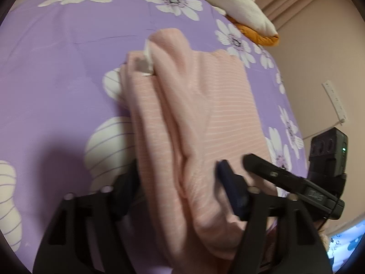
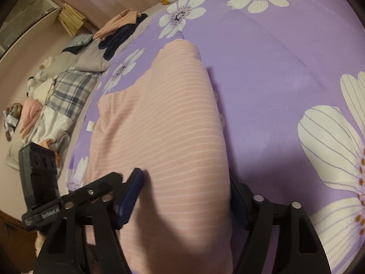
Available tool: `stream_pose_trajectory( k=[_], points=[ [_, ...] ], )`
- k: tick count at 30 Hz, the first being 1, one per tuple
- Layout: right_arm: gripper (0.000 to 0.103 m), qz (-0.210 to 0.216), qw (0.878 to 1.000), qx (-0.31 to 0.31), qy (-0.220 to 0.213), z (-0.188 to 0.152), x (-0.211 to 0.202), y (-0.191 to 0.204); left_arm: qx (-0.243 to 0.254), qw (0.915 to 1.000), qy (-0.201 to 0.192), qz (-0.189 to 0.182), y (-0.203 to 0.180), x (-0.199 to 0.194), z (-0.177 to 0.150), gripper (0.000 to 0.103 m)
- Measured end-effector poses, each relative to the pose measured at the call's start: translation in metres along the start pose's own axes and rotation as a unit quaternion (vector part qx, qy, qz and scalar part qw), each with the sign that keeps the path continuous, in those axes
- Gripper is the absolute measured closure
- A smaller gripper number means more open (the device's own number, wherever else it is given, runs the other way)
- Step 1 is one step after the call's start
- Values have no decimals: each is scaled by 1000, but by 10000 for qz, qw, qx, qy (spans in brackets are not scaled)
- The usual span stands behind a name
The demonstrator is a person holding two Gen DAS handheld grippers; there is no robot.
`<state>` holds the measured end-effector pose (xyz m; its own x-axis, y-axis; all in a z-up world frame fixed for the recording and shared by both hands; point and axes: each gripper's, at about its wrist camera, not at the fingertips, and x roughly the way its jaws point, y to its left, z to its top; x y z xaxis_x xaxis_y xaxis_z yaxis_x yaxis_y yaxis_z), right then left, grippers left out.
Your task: Fold small clothes
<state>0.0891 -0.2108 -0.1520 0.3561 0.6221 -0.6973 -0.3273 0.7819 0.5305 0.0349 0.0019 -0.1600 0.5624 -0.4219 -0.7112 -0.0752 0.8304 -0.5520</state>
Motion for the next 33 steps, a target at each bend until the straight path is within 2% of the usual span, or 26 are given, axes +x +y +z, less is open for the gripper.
stream_pose_trajectory(
  k=[2,3,5,9,12,14,24,29,33],
  points=[
    [46,-92,9999,-72,-37,-1,1,2,-150,9998,-27,-153,2,3,-1,51],
    [51,-161,9998,-125,-49,-1,1,4,-176,9996,-58,-210,2,3,-2,58],
    [60,-283,9992,-266,-113,-3,-2,8,-183,9995,-105,-215,-1,2,-4,61],
    [72,-440,9976,-421,-327,-1,-12,15,177,9994,-310,14,-19,-7,-5,72],
    [77,-414,9969,-458,-488,2,-21,20,509,9975,-475,113,-38,-17,-1,73],
    [77,-218,9966,-498,-616,6,-30,24,657,9961,-577,77,-47,-23,1,74],
    [77,-205,9857,-1024,-1323,47,-81,44,1214,9846,-1253,-102,-92,-53,43,73],
    [77,-401,9786,-1389,-1462,74,-83,50,1314,9802,-1482,29,-106,-46,64,73],
    [77,-436,9784,-1371,-1481,86,-71,35,1228,9832,-1343,122,-102,-20,76,73]
  ],
)
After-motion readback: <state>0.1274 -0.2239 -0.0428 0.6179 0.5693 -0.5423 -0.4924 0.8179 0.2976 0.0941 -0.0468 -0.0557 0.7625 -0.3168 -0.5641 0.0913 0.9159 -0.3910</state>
